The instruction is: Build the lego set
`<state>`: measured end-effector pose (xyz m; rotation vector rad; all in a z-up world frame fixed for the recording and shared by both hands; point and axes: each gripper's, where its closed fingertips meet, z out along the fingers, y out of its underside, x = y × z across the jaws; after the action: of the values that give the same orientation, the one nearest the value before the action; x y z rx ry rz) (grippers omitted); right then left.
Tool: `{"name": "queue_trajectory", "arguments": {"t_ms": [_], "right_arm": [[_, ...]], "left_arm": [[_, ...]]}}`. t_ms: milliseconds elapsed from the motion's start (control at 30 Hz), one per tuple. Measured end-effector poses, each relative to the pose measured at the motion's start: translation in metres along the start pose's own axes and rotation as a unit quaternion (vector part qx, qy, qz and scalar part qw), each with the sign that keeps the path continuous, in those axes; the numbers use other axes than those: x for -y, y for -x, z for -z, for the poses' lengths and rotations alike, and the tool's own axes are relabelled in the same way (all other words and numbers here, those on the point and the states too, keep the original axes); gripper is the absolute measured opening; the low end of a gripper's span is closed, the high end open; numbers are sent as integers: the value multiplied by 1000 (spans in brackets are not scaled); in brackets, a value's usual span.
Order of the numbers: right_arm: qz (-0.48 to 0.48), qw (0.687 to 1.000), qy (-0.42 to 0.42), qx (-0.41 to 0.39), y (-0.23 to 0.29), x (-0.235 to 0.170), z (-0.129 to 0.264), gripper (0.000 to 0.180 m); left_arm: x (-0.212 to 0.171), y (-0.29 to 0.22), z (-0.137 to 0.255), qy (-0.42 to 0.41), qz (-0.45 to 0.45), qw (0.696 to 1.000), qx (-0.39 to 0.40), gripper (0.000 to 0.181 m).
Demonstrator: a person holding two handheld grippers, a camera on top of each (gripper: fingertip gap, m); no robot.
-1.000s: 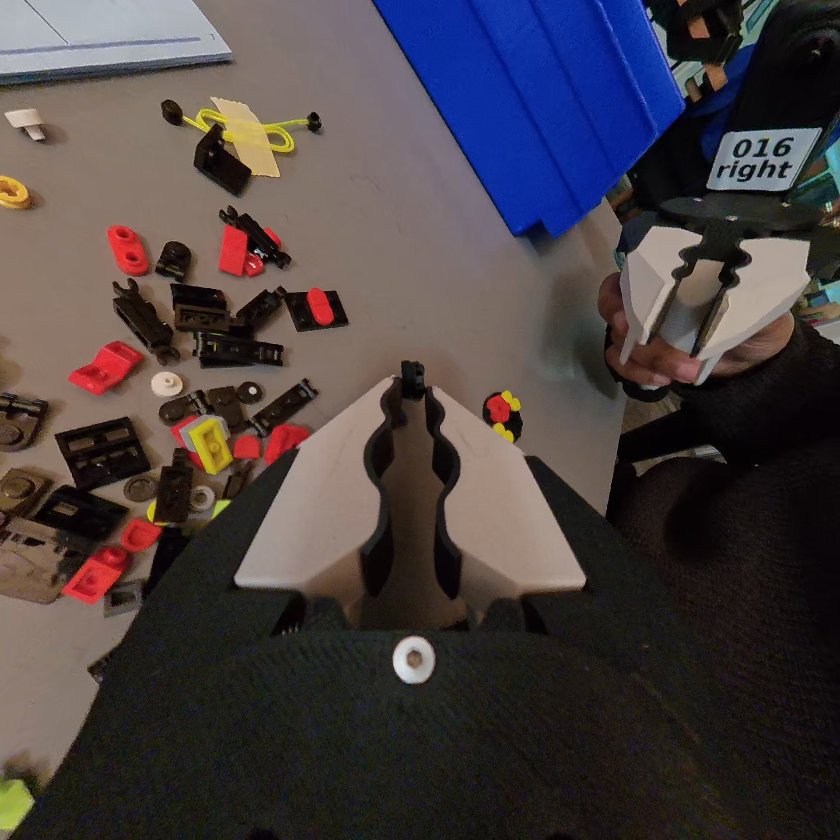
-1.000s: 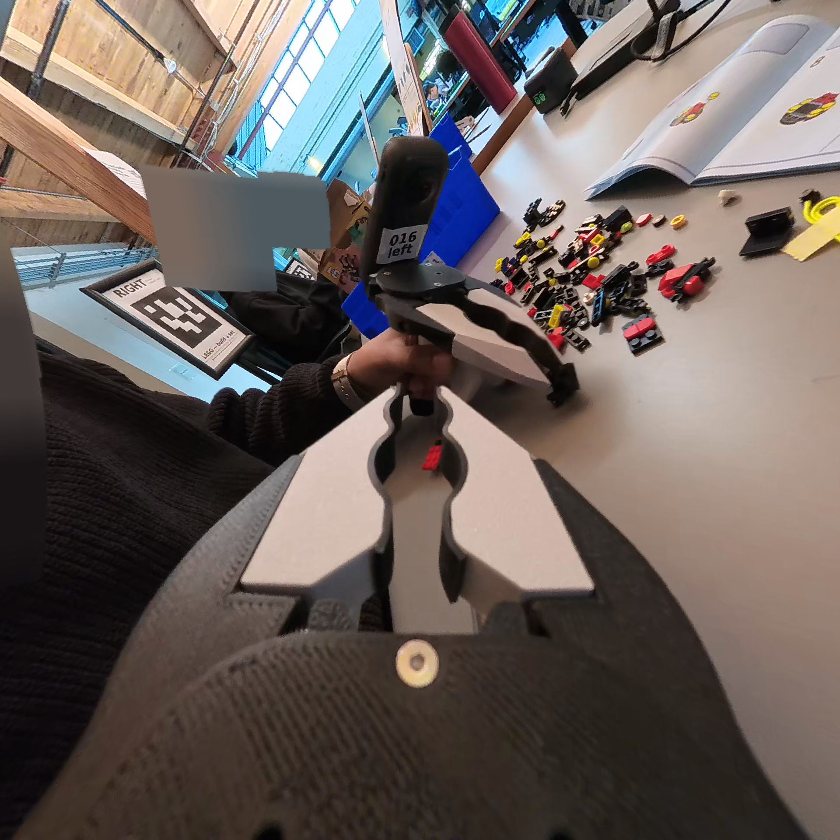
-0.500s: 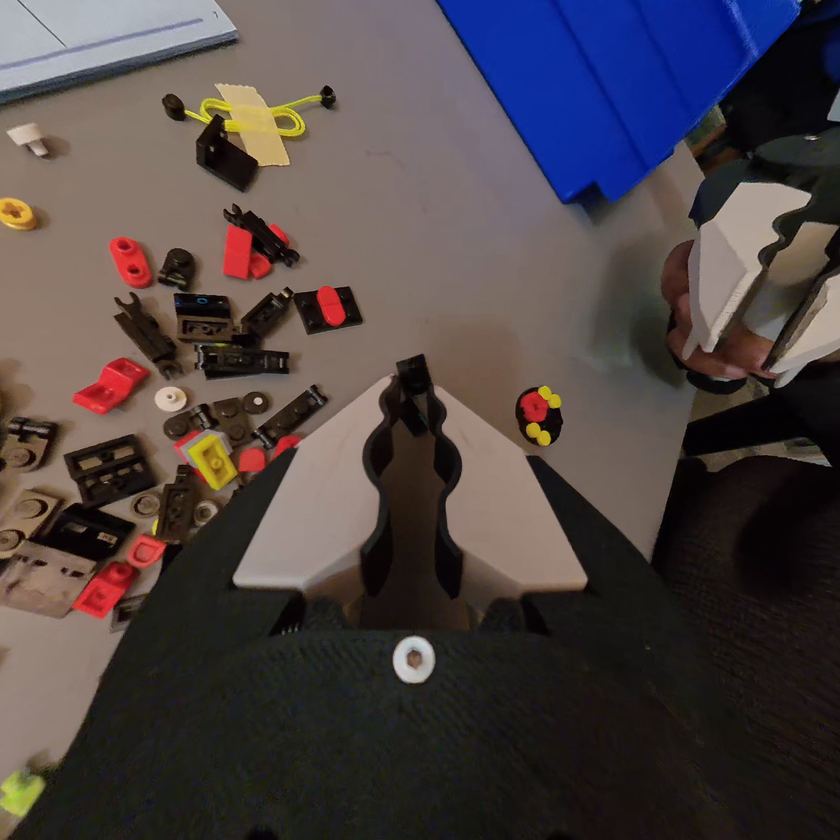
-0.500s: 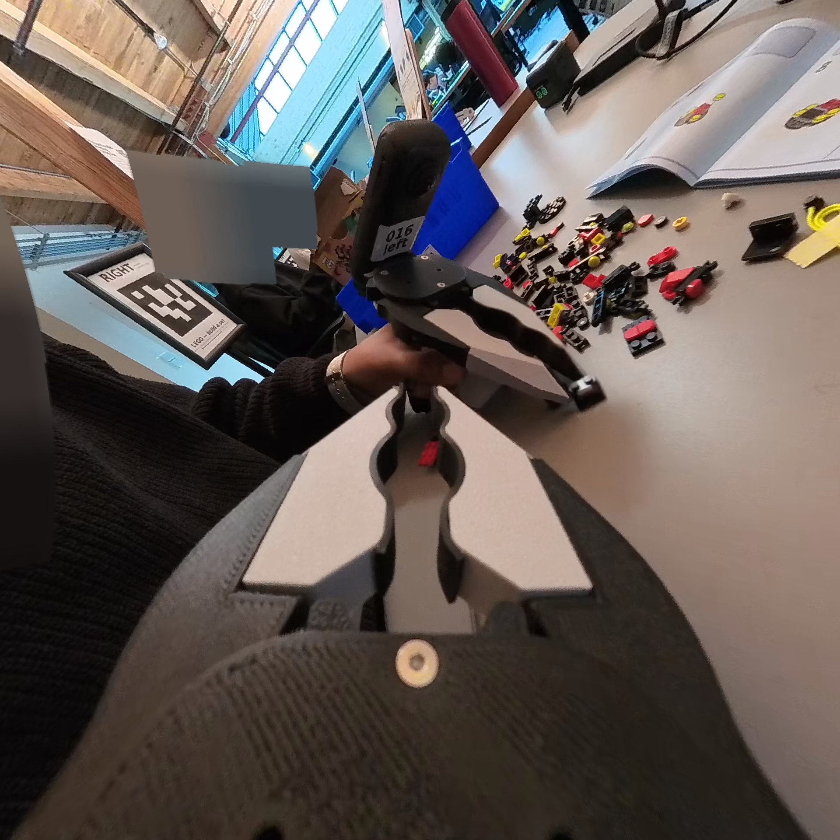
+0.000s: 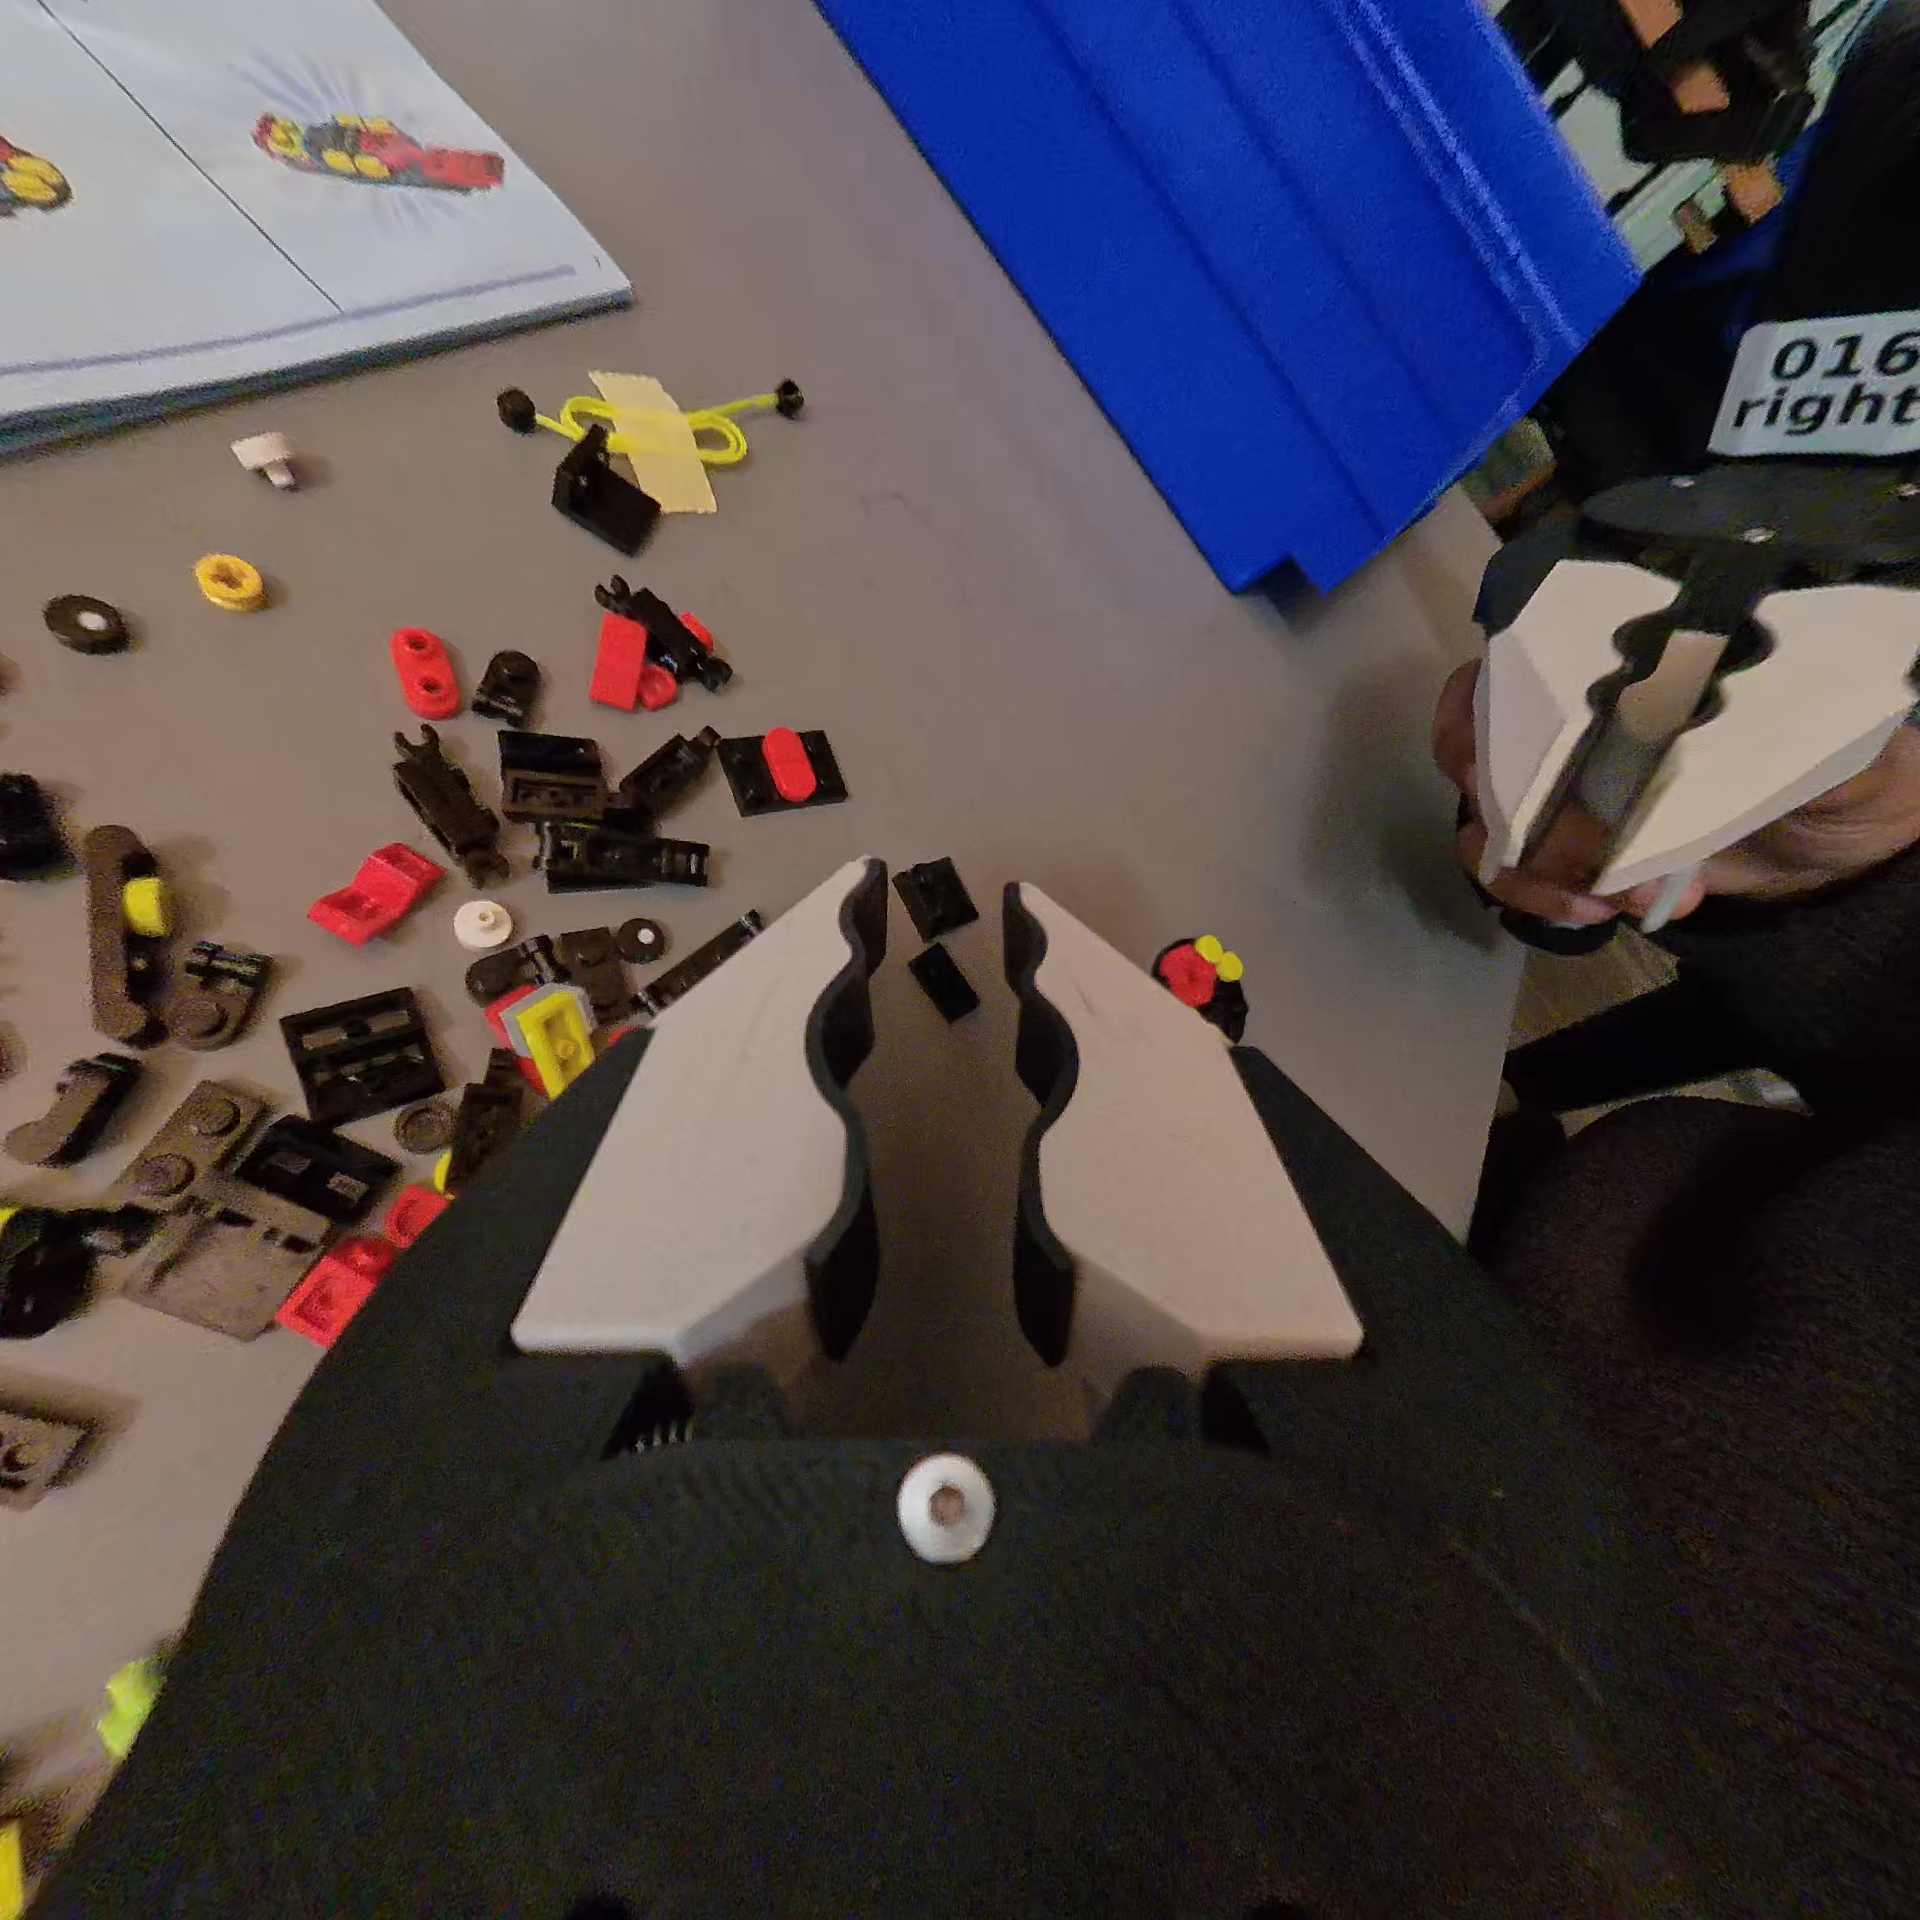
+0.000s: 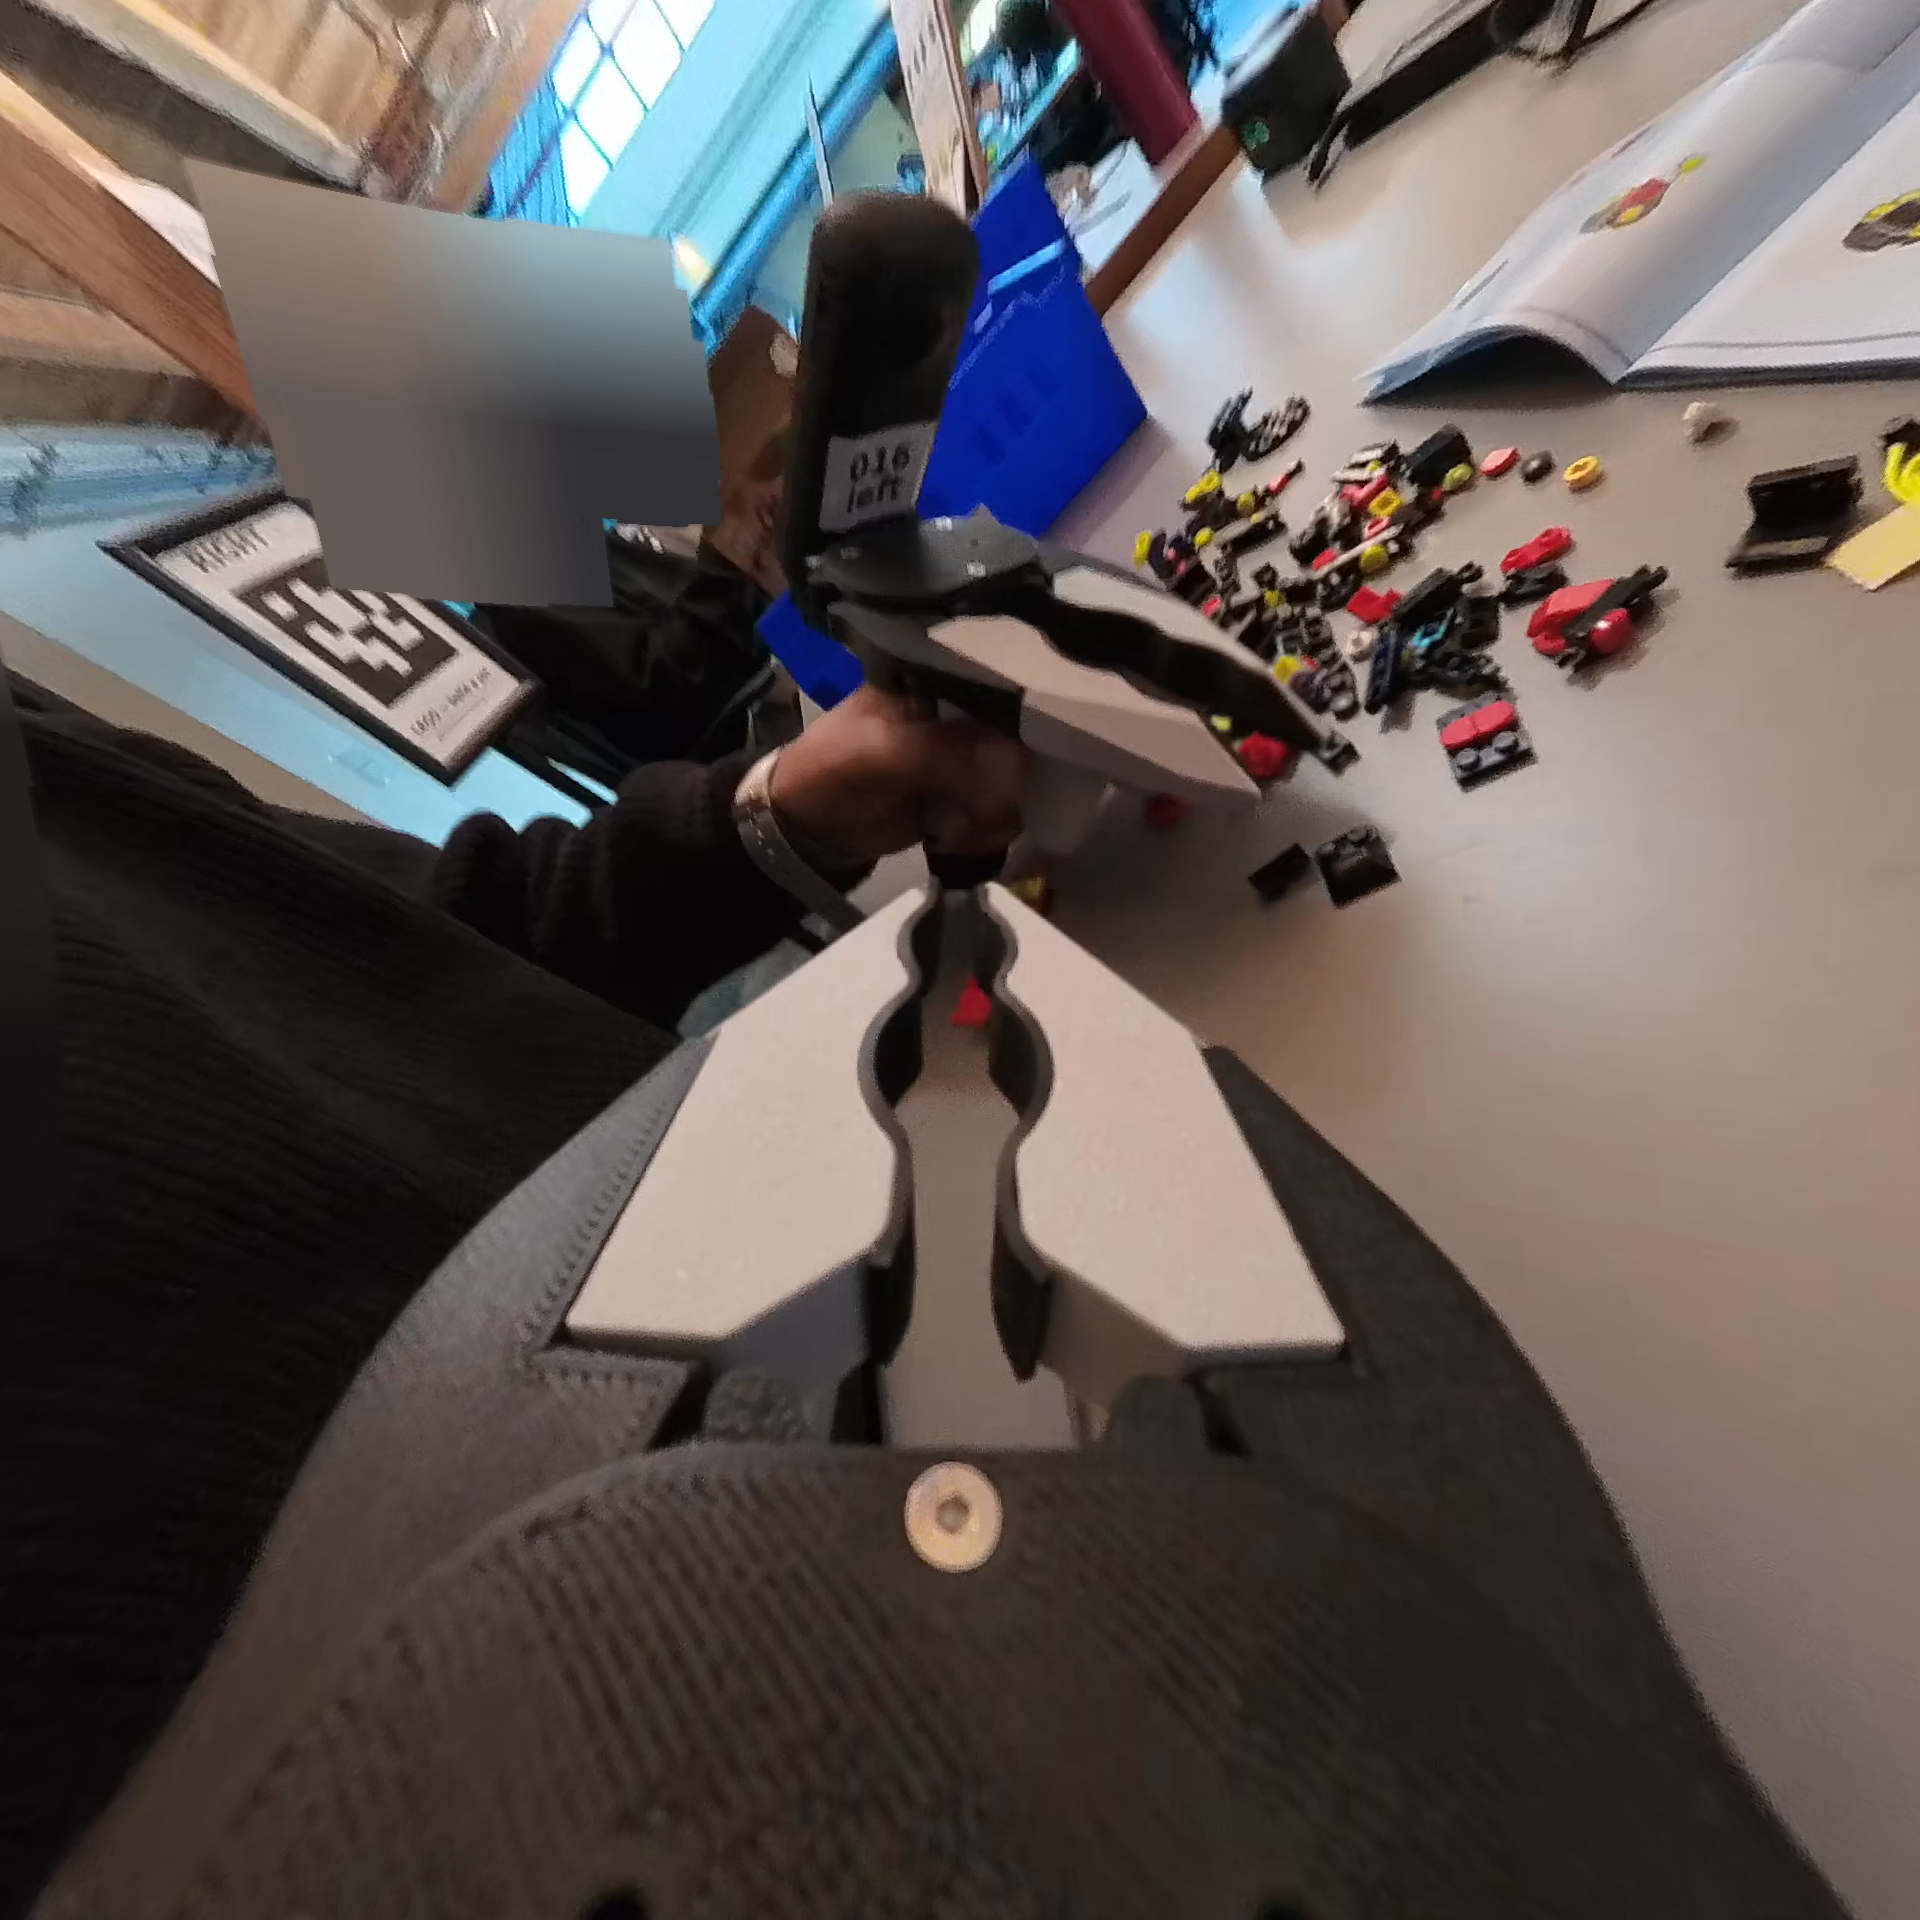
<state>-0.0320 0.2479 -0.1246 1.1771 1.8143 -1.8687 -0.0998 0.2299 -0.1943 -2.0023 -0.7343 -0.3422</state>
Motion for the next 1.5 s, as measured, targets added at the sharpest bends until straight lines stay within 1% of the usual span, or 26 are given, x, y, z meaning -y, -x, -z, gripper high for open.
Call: {"name": "queue_trajectory", "arguments": {"t_ms": [33, 67, 133, 200, 267, 300, 367, 433, 467, 533, 600, 633, 667, 733, 800, 833, 867, 900, 933, 1067, 1133, 1300, 1500], "right_arm": [[12, 1000, 18, -8, 0, -3, 1, 2], [37, 998, 35, -25, -3, -5, 2, 0], [118, 988, 58, -87, -14, -6, 6, 0], [199, 966, 73, -150, -24, -4, 10, 2], [269, 938, 82, -203, -32, -1, 13, 10], [300, 922, 89, -226, -34, 0, 15, 12], [354, 893, 98, -261, -33, 8, 21, 5], [388, 878, 74, -270, -25, 19, 27, 0], [394, 879, 61, -262, -21, 21, 29, 0], [378, 890, 51, -250, -23, 20, 31, 0], [343, 906, 53, -240, -33, 16, 30, 5], [329, 915, 49, -229, -34, 15, 29, 8], [324, 922, 39, -210, -31, 16, 27, 7], [345, 921, 2, -179, -16, 26, 25, 0], [368, 913, -29, -174, -10, 37, 27, 1], [369, 913, -32, -171, -10, 38, 26, 2], [366, 915, -29, -168, -13, 37, 25, 5], [359, 918, -25, -167, -17, 36, 24, 7], [353, 920, -20, -168, -21, 34, 22, 10], [347, 924, 1, -163, -30, 27, 15, 10], [357, 920, 12, -163, -33, 23, 13, 5], [359, 917, 44, -168, -43, 14, 8, 5], [345, 922, 46, -168, -47, 14, 8, 5]], "left_arm": [[3, -1, 2, -9, 0, 1000, -2, 20], [7, -1, 5, -19, -1, 1000, -4, 20], [13, -1, 9, -38, -2, 999, -3, 21], [18, 1, 13, -53, -4, 999, 8, 22], [23, 6, 17, -66, -5, 998, 23, 25], [25, 9, 20, -72, -3, 997, 31, 29], [24, 17, 26, -70, 14, 996, 55, 48], [23, 18, 36, -71, 34, 995, 66, 60], [24, 17, 43, -81, 39, 994, 69, 63], [21, 22, 60, -99, 41, 990, 97, 66], [14, 37, 83, -116, 42, 981, 149, 69], [11, 45, 95, -123, 41, 977, 171, 67], [9, 51, 107, -132, 38, 973, 183, 60], [13, 64, 136, -158, 29, 964, 211, 58], [19, 81, 163, -189, 10, 952, 241, 42], [19, 91, 173, -193, 8, 947, 255, 35], [15, 100, 180, -189, 12, 946, 262, 23], [12, 104, 183, -184, 17, 949, 258, 8], [9, 107, 184, -182, 27, 952, 247, 0], [4, 111, 181, -188, 71, 956, 213, 0], [0, 114, 179, -174, 72, 957, 223, 0], [-5, 118, 174, -152, 64, 956, 241, 0], [-13, 123, 167, -129, 76, 957, 248, 0]]}}
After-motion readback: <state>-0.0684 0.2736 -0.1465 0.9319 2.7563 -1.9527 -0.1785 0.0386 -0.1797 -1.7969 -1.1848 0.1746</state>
